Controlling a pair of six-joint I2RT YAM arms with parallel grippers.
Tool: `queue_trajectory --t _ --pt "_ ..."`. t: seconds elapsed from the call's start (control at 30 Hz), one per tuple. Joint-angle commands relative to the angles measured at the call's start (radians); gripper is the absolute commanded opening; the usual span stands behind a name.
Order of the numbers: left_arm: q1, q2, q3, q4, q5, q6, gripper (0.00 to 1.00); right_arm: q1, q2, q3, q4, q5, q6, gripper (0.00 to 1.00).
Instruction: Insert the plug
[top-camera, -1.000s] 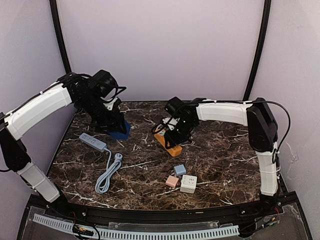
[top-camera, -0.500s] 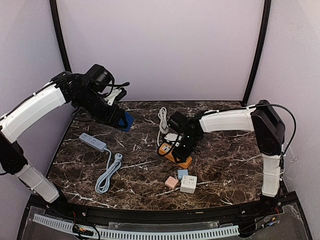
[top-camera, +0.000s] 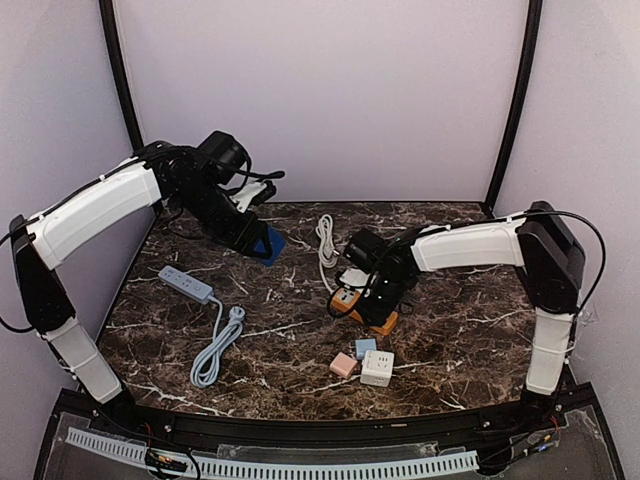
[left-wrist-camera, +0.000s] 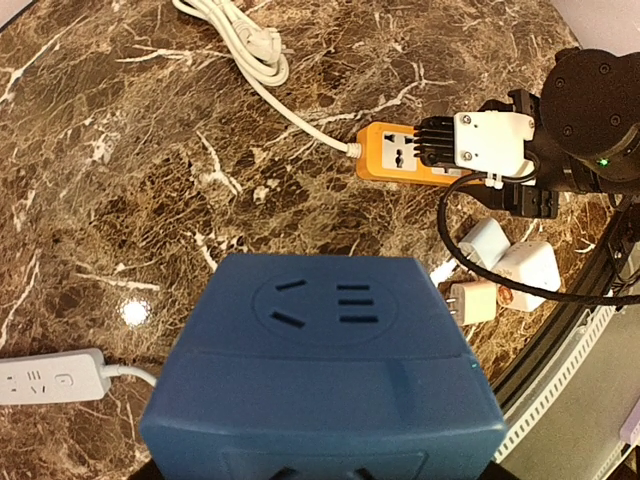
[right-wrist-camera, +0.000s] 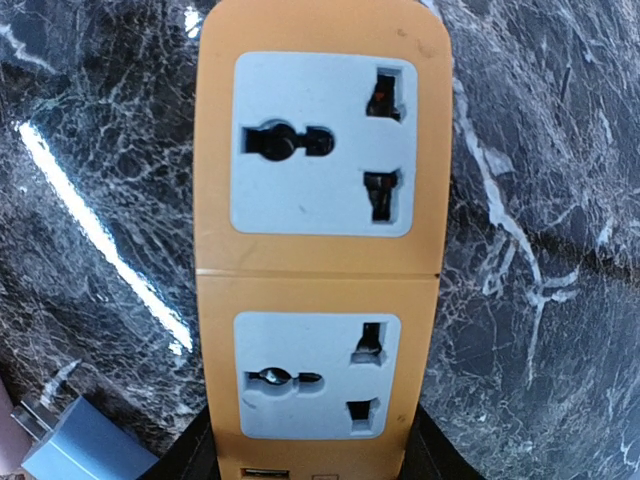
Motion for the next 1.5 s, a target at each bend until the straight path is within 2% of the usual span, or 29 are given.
queue_trajectory --t 0.0,0.2,0.3,0.43,0.5,0.67,0.77,0.97,1.17,1.3,1.47 --pt "0.004 0.011 0.037 0.029 0.056 0.05 0.01 -0.005 -0.076 -0.032 0.062 0.035 0.028 0.43" --pt "0.005 0.055 0.08 -0.003 0.063 0.074 0.01 -0.005 -0.159 -0.053 0.087 -0.016 0.067 0.63" --pt "0.004 0.077 0.106 -0.025 0.073 0.089 0.01 -0.005 -0.187 -0.068 0.079 -0.018 0.076 0.82" --pt "0.005 0.126 0.145 -0.049 0.117 0.105 0.01 -0.005 -0.239 -0.097 0.066 -0.021 0.114 0.86" --pt "0.005 0.145 0.166 -0.058 0.168 0.115 0.01 -0.007 -0.273 -0.105 0.061 -0.002 0.151 0.98" --pt "0.005 0.179 0.222 -0.035 0.389 0.159 0.01 -0.035 -0.38 -0.108 0.058 0.018 0.278 0.99" --pt "0.004 0.22 0.249 -0.039 0.431 0.168 0.01 -0.074 -0.439 -0.123 0.059 -0.002 0.35 0.99" --pt "0.004 0.288 0.278 -0.044 0.379 0.157 0.01 -0.141 -0.496 -0.124 -0.038 -0.013 0.45 0.99" --pt "-0.012 0.359 0.322 -0.024 0.285 0.107 0.01 -0.152 -0.564 -0.154 -0.108 -0.014 0.524 0.99" --pt "-0.052 0.432 0.384 -0.047 0.231 0.097 0.01 -0.152 -0.611 -0.176 -0.142 0.004 0.544 0.99" --pt "-0.081 0.513 0.449 -0.044 0.237 0.083 0.01 -0.153 -0.637 -0.195 -0.191 0.035 0.54 0.99"
